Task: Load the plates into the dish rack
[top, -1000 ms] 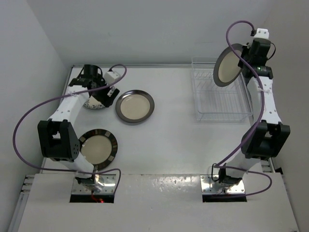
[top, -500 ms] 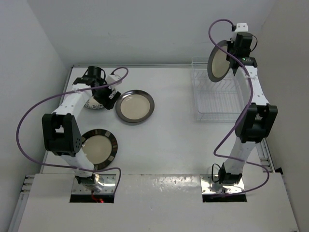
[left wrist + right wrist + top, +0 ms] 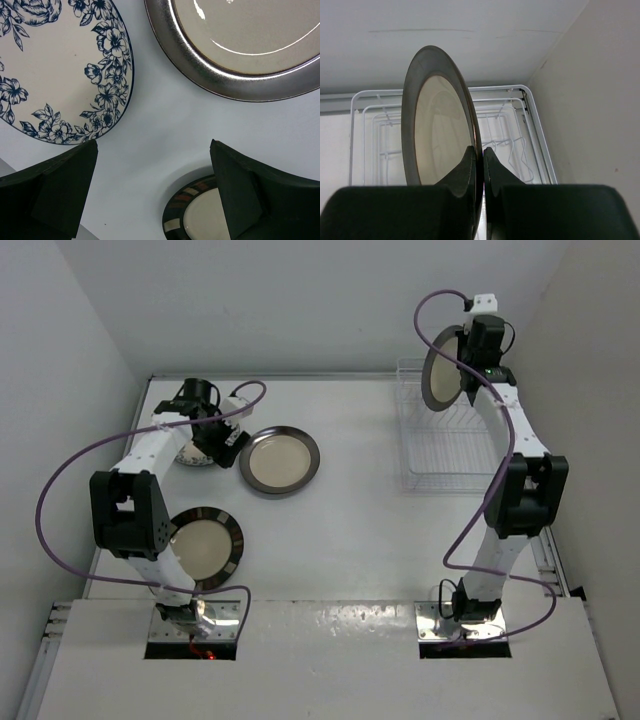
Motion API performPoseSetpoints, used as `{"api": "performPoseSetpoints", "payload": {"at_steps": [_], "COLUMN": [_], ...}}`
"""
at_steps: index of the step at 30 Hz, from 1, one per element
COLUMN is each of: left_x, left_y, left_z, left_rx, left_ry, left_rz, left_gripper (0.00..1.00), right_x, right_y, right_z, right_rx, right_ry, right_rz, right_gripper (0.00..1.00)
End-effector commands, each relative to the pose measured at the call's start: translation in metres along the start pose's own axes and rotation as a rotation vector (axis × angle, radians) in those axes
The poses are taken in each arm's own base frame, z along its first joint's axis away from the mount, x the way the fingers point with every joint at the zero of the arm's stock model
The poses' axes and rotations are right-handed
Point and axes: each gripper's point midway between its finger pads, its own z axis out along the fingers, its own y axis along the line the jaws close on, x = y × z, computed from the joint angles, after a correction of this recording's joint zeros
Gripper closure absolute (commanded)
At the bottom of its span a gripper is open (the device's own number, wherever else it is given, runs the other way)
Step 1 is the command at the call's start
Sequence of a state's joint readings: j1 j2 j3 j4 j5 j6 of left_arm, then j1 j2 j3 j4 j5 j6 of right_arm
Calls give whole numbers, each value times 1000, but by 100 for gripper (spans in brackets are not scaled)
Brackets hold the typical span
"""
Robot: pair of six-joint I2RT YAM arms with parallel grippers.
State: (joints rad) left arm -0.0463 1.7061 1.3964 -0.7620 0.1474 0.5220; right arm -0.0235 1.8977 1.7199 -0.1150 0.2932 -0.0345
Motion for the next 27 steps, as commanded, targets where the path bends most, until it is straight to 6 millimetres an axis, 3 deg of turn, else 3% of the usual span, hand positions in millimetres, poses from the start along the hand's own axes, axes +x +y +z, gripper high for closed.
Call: {"api": "performPoseSetpoints", "payload": {"at_steps": [1,2,3,10,17,27], "left_x": [-10,-8,-8,-6,-4,-4], "left_y": [5,8,8,7,5,5], "left_z": [-4,-5,-5,-2,0,0], "left_rx": [-22,-26,-26,-21,-8,-8], "left_ry": [-16,-15,-15,-7,-5,-5], "left_rz": [4,-4,-4,-6,2,2], "left_gripper": [0,0,0,0,0,0], "right_x": [-65,-69,-78,-109,-106,-131], "right_y": [-23,-26,-11,-18,-18,-34], "right_z": [-24,-26,-31,-52,-56,-65], "right_rx": [100,110,82,130,144,189], "right_ry": [-197,-212,-235,-321,-336,-397], "right_rz": [27,40,39,60,66,87], "right_gripper": [100,100,100,100,100,100]}}
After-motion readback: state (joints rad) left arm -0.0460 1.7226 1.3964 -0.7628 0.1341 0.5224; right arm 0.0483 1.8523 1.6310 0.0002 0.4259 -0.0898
